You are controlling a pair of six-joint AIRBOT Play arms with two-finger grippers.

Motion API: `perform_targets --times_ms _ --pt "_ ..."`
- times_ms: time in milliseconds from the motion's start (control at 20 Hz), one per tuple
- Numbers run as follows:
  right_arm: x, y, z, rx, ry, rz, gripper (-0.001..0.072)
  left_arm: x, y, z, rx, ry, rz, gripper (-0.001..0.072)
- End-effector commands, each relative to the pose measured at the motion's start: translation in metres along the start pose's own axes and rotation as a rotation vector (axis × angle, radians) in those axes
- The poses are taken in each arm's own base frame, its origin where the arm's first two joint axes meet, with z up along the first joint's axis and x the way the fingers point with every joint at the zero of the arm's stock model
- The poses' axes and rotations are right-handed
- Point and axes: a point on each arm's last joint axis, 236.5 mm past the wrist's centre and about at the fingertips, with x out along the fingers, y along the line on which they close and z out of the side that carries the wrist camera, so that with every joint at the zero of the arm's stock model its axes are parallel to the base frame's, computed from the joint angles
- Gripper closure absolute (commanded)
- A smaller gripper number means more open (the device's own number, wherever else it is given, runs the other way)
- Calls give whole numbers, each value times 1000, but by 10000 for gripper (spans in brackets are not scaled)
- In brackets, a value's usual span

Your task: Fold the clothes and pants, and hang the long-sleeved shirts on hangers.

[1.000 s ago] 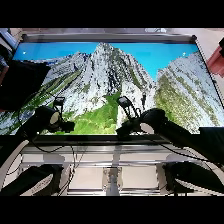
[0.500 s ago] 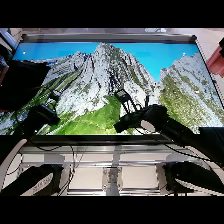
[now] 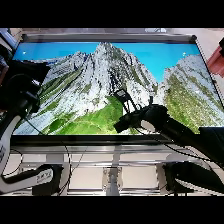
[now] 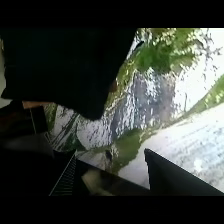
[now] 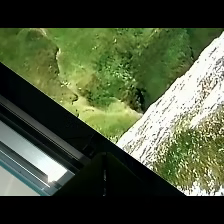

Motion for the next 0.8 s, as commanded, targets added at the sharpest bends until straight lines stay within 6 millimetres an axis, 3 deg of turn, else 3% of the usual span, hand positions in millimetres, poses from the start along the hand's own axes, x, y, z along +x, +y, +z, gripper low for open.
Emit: perform_targets --times_ms 0,200,300,600,750 --pt "0 0 0 1 0 0 698 29 2 21 14 30 5 208" --pt "0 2 0 6 3 7 698 38 22 51 15 -12 68 209" --pt "0 2 -2 7 8 8 698 45 30 55 7 -4 83 217" --pt "-1 1 -6 7 26 2 698 84 43 1 -35 172 82 216" --pt "-1 1 -6 7 25 2 698 91 45 -5 -31 183 77 216"
